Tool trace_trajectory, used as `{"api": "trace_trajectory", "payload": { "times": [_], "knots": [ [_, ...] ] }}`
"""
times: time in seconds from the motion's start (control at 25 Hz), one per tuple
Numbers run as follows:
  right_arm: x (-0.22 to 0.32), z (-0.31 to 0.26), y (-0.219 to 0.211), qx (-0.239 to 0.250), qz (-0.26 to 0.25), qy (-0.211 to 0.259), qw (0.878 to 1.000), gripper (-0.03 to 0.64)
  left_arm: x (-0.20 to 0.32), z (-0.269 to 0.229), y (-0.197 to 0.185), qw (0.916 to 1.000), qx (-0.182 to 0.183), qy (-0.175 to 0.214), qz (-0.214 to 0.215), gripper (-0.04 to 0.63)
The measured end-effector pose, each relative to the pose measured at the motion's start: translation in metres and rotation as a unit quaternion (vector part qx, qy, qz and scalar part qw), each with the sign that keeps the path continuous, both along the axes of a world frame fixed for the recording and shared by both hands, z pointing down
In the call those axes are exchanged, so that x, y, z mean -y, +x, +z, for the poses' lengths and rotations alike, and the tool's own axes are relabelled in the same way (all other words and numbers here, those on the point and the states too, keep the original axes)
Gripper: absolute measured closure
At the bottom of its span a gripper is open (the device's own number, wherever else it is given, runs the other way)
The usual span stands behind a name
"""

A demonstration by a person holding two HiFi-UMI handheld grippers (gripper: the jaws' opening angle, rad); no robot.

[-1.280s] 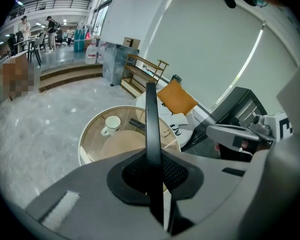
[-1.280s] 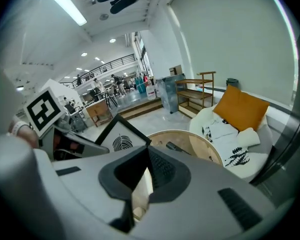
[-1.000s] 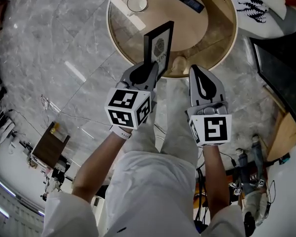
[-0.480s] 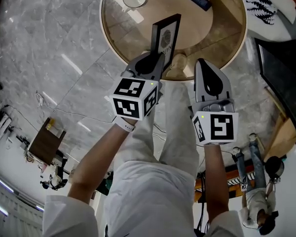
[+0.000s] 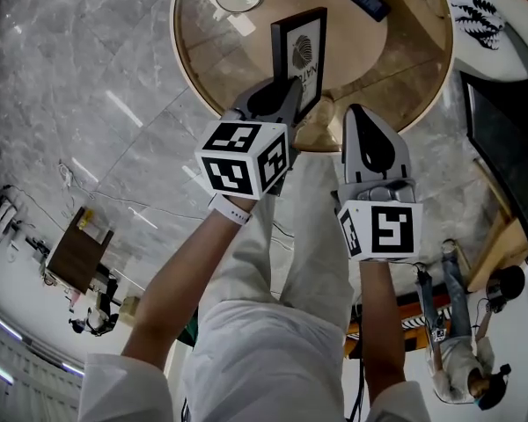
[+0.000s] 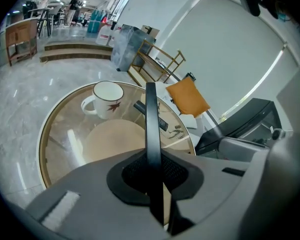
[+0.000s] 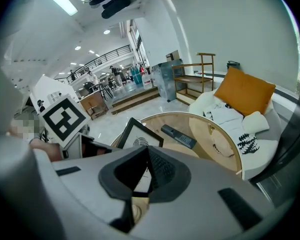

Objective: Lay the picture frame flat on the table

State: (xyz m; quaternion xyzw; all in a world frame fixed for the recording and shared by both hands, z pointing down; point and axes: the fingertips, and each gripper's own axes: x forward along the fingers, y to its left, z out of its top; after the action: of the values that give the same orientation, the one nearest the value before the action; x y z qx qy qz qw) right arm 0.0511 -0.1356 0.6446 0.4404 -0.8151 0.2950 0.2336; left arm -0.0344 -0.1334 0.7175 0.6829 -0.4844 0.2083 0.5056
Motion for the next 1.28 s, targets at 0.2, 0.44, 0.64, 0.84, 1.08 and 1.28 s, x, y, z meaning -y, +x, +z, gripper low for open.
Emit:
{"api": "trace_trajectory", "payload": {
  "times": [0.2, 0.44, 0.64, 0.84, 1.08, 1.28],
  "knots": [
    [-0.004, 0.009, -0.003, -0.004, 0.008, -0.008, 1.0, 0.612, 0.002, 0.01, 0.009, 0.9992, -0.034, -0.012, -0.019, 0.56],
    [-0.011, 0.012, -0.006, 0.004, 0.016, -0.015, 1.0, 0.612, -0.002, 0.023, 0.007, 0.9971, -0.045, -0.044, -0.044, 0.558],
    [-0.008, 0.01, -0.004, 0.005, 0.034, -0.013, 0.999, 0.612, 0.002, 0.027, 0.006, 0.9979, -0.031, -0.043, -0.039, 0.557],
    [-0.01, 0.009, -0.007, 0.024, 0.039, -0.029, 0.999, 0.612, -0.002, 0.031, 0.0, 0.9978, 0.006, -0.056, -0.034, 0.557],
    [-0.011, 0.009, -0.003, 0.021, 0.039, -0.025, 0.999, 0.612, -0.005, 0.04, -0.007, 0.9973, 0.037, -0.058, -0.025, 0.547],
    [-0.016, 0.01, -0.004, 0.02, 0.036, -0.027, 0.999, 0.612, -0.006, 0.046, -0.015, 0.9963, 0.056, -0.061, -0.025, 0.518]
  ]
}}
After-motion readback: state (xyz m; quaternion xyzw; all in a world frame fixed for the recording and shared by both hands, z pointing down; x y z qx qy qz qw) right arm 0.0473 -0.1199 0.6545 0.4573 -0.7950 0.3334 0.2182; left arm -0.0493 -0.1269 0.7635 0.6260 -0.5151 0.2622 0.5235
